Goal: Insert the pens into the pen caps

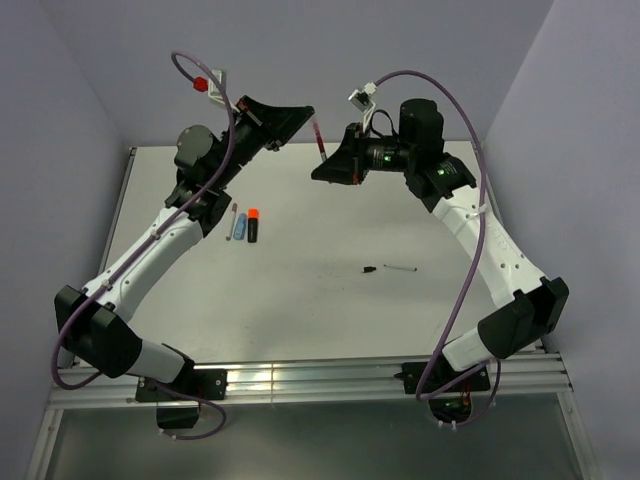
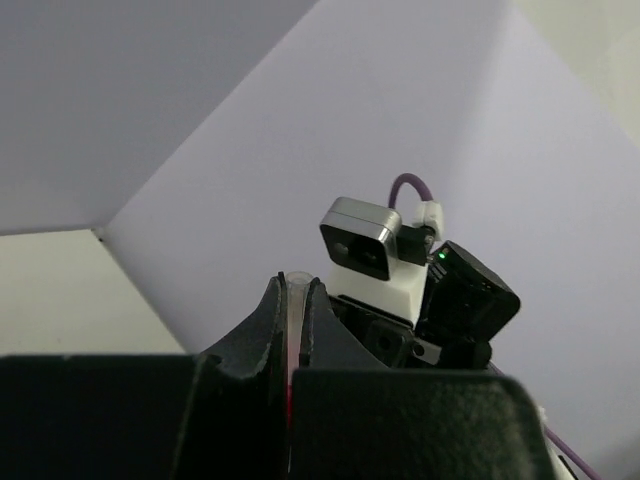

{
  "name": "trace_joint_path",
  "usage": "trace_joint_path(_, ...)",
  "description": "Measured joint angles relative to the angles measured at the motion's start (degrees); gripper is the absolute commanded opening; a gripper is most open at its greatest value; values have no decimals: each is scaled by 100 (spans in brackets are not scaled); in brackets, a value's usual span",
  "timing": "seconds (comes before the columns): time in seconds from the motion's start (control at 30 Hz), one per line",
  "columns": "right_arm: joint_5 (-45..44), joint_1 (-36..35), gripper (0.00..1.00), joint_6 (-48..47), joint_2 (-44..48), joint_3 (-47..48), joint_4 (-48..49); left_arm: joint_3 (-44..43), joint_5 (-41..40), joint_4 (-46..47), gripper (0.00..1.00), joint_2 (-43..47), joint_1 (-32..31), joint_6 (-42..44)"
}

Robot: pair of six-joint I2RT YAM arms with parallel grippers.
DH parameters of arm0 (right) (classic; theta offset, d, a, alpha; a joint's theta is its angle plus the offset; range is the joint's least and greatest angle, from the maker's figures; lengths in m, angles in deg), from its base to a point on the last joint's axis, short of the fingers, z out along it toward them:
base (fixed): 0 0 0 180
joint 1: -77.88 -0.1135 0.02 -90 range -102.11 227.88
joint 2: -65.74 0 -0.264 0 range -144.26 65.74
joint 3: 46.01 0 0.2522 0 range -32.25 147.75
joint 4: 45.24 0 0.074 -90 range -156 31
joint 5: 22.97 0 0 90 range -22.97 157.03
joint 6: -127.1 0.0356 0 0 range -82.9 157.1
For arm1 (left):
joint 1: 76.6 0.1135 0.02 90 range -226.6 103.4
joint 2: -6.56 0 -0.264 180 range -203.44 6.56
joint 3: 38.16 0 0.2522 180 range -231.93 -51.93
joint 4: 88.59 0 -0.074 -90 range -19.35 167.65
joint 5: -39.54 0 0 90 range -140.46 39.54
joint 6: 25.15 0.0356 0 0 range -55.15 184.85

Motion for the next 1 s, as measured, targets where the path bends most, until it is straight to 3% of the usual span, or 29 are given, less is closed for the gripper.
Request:
trace_joint_path(0.17,-706,-157,0,-612,-24,164,-804,197,22,28,0,-17,-2,116)
trace_joint_path(0.43,166,-55,0,-1453,-26,164,-1681,807,1097,1255,0,-46,20,186)
trace_joint_path(0.67,1399,131,0,-1375,-68,164,-1432,876,1591,1816,0,-20,22,247)
trace_joint_path(1.0,1731,251,0,-929,-59,-13,-461,748,1766,1714,0,83,273,219)
